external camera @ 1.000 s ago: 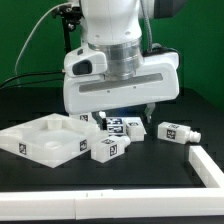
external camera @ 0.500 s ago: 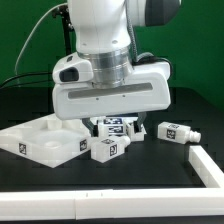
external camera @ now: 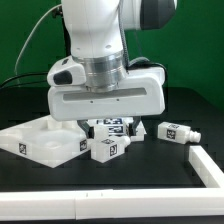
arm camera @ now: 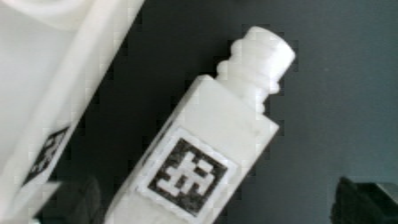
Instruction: Assemble square table
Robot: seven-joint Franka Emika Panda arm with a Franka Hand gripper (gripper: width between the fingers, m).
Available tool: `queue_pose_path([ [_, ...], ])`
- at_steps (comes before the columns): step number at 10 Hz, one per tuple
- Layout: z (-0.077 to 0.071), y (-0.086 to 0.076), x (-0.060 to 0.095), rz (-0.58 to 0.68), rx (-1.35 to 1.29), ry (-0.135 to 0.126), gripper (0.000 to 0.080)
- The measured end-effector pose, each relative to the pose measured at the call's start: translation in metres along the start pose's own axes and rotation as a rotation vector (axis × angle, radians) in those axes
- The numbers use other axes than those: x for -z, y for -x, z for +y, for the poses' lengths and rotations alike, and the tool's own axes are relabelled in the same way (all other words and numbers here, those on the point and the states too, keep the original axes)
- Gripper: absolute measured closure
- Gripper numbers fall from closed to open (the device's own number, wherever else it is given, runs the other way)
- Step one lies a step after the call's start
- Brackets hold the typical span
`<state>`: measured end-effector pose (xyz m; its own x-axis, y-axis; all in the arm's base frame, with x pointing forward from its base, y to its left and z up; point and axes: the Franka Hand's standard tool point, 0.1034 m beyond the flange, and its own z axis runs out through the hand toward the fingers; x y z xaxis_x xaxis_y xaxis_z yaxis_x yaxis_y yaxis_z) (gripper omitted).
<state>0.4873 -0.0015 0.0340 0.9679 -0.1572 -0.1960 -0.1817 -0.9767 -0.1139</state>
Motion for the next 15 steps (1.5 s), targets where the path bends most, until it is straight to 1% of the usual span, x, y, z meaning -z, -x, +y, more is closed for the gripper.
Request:
queue_pose_path([
  [3, -0.003, 0.0, -0.022, 0.003, 0.007, 0.01, 0.015],
  [4, -0.004, 0.0, -0.025, 0.001, 0.016, 0.011, 0.015],
  [6, -0.004, 0.0, -0.025, 0.001, 0.016, 0.011, 0.015],
  [7, -0.004, 0.0, -0.025, 0.001, 0.016, 0.011, 0.026],
  [8, -0.004, 0.0, -0.025, 0.001, 0.016, 0.011, 0.0406],
  [9, -0.004, 0.0, -0.025, 0.001, 0.016, 0.011, 0.0519],
  [10, -0.008, 0.001, -0.023, 0.001, 0.013, 0.014, 0.0519],
  [11, -0.026, 0.005, -0.017, 0.008, 0.036, 0.017, 0.0517],
  [12, -0.043, 0.012, -0.013, 0.012, 0.063, 0.024, 0.0517],
  [13, -0.062, 0.02, -0.007, 0.012, 0.048, 0.038, 0.0517],
  [14, -0.085, 0.025, 0.003, 0.021, 0.081, 0.047, 0.0517],
  [15, -0.086, 0.024, 0.005, 0.027, 0.106, 0.046, 0.0517],
])
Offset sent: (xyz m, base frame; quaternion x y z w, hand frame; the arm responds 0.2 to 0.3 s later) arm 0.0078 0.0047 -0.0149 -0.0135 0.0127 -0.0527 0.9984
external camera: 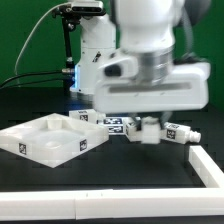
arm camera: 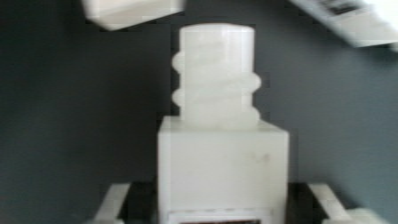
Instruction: Assemble square table
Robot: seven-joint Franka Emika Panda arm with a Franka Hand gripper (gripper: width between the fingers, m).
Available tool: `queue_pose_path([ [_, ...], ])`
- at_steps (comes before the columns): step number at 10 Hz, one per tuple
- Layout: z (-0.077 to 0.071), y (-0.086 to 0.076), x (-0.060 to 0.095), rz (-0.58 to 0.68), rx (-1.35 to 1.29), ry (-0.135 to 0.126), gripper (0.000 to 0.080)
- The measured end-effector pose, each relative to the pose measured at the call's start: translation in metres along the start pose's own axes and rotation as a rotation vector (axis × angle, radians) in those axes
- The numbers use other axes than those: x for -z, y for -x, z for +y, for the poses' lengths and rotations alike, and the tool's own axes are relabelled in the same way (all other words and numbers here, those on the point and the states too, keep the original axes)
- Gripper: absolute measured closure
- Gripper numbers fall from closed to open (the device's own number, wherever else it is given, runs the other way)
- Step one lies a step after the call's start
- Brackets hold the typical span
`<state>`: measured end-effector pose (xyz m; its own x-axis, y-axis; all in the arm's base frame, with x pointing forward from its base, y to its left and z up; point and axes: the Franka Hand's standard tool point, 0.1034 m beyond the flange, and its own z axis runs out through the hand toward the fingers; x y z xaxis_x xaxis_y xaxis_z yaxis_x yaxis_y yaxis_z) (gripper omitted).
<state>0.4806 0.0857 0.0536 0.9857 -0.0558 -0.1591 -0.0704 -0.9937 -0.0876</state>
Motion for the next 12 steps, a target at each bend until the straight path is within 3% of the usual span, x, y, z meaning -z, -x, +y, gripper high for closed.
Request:
queue_pose_path([
  [3, 0.001, 0.001, -0.003, -0.005, -0.001, 0.002, 0.0515],
  [6, -0.015, 0.036, -0.004, -0.021, 0.028, 0.01, 0.0515],
  [7, -0.024, 0.041, -0.007, -0.017, 0.047, 0.013, 0.0515],
  [11, -0.025, 0.04, -0.007, -0.013, 0.036, 0.014, 0.0515],
  [12, -0.043, 0.046, -0.004, -0.004, 0.051, 0.015, 0.0515],
])
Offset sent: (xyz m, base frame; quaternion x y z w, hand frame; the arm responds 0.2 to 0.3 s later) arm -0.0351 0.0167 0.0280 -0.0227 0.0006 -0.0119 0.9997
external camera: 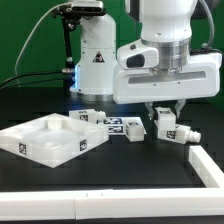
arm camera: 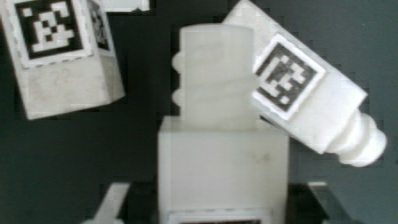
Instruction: Assemble square table
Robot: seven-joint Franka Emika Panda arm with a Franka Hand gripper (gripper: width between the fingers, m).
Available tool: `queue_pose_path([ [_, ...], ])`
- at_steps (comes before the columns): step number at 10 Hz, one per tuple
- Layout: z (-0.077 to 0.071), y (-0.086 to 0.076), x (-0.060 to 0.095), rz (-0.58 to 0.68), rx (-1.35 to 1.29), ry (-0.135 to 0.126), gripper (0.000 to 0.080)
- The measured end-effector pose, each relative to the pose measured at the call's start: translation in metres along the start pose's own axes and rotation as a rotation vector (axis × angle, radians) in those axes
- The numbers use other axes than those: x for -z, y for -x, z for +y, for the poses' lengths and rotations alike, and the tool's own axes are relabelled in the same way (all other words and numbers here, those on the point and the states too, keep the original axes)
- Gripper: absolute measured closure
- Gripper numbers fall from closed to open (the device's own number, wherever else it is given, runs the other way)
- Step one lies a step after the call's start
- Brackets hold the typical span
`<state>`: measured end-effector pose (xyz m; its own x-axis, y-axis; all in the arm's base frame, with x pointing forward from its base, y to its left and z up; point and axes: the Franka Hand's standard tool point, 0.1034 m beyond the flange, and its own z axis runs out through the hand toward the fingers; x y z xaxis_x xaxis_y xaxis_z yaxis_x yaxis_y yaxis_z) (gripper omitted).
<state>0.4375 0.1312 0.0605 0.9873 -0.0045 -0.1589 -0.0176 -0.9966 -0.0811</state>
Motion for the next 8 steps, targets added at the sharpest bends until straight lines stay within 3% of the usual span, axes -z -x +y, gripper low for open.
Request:
queue_pose_path([
  [1, -0.02, 0.0, 0.004, 0.013, 0.025, 0.003, 0.0515],
  [2, -0.029, 0.003, -0.001, 0.015, 0.074, 0.016, 0.0515],
  [3, -0.019, 0.005, -0.005, 0.008, 0.084, 0.02, 0.0515],
  [6, -0.018, 0.006, -0.004, 0.011, 0.081, 0.022, 0.0515],
  [8, -0.006, 0.036, -0.008, 0.021, 0.108, 0.032, 0.0515],
])
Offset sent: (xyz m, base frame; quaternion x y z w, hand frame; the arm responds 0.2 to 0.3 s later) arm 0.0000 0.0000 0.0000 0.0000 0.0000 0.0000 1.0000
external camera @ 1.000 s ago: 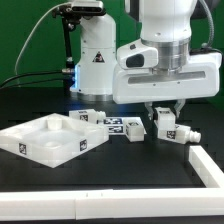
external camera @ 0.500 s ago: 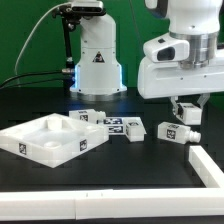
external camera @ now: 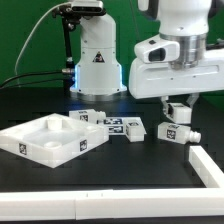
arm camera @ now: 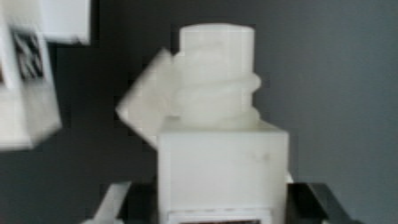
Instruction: Assemble square table
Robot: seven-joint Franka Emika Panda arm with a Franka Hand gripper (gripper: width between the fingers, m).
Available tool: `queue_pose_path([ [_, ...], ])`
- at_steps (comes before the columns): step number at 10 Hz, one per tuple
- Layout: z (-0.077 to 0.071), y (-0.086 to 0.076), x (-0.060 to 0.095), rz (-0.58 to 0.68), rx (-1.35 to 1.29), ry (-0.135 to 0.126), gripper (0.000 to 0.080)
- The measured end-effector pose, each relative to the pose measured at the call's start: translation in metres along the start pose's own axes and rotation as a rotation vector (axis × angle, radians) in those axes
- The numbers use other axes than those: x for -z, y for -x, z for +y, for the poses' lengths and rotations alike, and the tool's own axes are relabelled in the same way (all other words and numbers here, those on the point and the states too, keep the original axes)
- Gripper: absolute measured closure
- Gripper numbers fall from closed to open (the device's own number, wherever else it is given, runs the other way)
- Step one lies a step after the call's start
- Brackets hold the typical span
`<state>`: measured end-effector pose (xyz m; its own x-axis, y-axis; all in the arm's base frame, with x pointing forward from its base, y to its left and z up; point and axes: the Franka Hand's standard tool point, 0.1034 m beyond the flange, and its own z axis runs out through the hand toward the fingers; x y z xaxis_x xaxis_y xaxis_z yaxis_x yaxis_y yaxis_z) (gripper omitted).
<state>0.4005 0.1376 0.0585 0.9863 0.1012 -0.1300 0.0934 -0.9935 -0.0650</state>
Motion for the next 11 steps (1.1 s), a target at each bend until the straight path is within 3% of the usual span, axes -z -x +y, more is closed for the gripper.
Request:
queue_pose_path([
  [2, 0.006, 0.014, -0.004, 0.023, 0.006, 0.007, 0.0515],
  [6, 0.007, 0.016, -0.005, 0.015, -0.01, 0.004, 0.0515],
  [7, 0.011, 0.025, -0.01, 0.002, -0.034, 0.0, 0.0515],
  [9, 0.019, 0.065, -0.035, -0.001, -0.037, 0.015, 0.0515],
  [10, 0.019, 0.073, -0.04, 0.002, -0.042, 0.019, 0.0515],
  [11, 0.013, 0.069, -0.041, 0.005, -0.054, 0.018, 0.0515],
])
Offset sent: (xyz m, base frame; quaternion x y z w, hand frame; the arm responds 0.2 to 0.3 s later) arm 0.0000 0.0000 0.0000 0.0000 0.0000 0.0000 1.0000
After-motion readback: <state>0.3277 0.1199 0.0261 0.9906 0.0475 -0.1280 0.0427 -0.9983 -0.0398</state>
